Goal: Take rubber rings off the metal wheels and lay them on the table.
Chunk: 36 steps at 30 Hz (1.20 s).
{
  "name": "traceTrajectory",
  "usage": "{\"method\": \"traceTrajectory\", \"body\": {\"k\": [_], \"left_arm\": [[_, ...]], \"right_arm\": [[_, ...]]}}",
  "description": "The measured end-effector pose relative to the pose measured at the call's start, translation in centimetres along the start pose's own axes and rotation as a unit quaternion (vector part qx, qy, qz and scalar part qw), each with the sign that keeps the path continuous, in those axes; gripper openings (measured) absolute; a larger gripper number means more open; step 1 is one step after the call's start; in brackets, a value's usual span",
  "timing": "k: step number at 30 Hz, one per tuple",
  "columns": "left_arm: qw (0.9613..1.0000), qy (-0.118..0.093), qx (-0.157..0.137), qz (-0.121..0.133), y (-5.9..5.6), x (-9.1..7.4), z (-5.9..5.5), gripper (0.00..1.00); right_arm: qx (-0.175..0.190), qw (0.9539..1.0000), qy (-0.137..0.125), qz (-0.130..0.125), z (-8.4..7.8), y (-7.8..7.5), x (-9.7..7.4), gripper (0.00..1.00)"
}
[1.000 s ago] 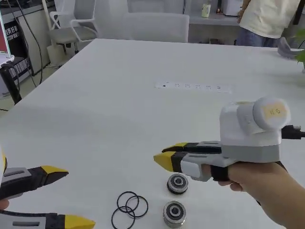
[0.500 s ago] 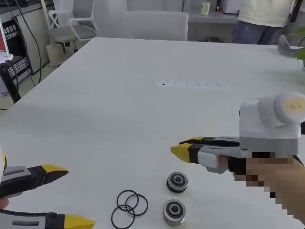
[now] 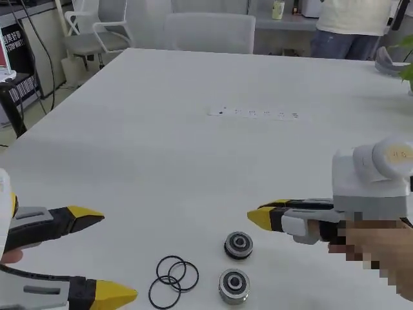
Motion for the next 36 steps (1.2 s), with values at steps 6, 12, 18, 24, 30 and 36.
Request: {"method": "traceTrajectory", "body": {"k": [6,12,18,24,30,36], "left_arm": [[0.9997,-0.004,0.022,-0.006,-0.2,0.0,1.2,0.68],[0.9988,-0.035,0.035,-0.008,0.2,0.1,3.1,0.68],[0.9975,-0.043,0.056,-0.007,1.1,0.6,4.6,0.68],[0.9957,-0.054,0.074,-0.018,1.5,1.4,6.1,0.68],[0.9932,-0.060,0.095,-0.033,1.6,2.5,7.5,0.68],[0.9902,-0.070,0.109,-0.052,1.5,3.9,8.7,0.68]], "right_arm": [[-0.003,0.9998,0.019,0.002,-0.7,-0.1,0.2,0.15],[-0.006,0.9996,0.028,-0.001,-1.0,-0.3,0.2,0.15],[-0.003,0.9995,0.031,-0.004,-1.2,-0.5,0.2,0.15],[0.002,0.9995,0.030,-0.010,-1.3,-0.8,0.0,0.15],[0.003,0.9993,0.033,-0.014,-1.4,-0.9,0.0,0.15],[0.000,0.9991,0.039,-0.015,-1.6,-0.9,-0.1,0.15]]}}
Point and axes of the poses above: the centre of the closed fingertips' face, and the gripper's own axes: x roughly forward along the fingers, y roughly to its left, z roughly out of its top, the point moved 10 cm from there along -x, roughly backward along the fingers, and after that the axes turned 7 degrees about -y, right-handed, at the moved point
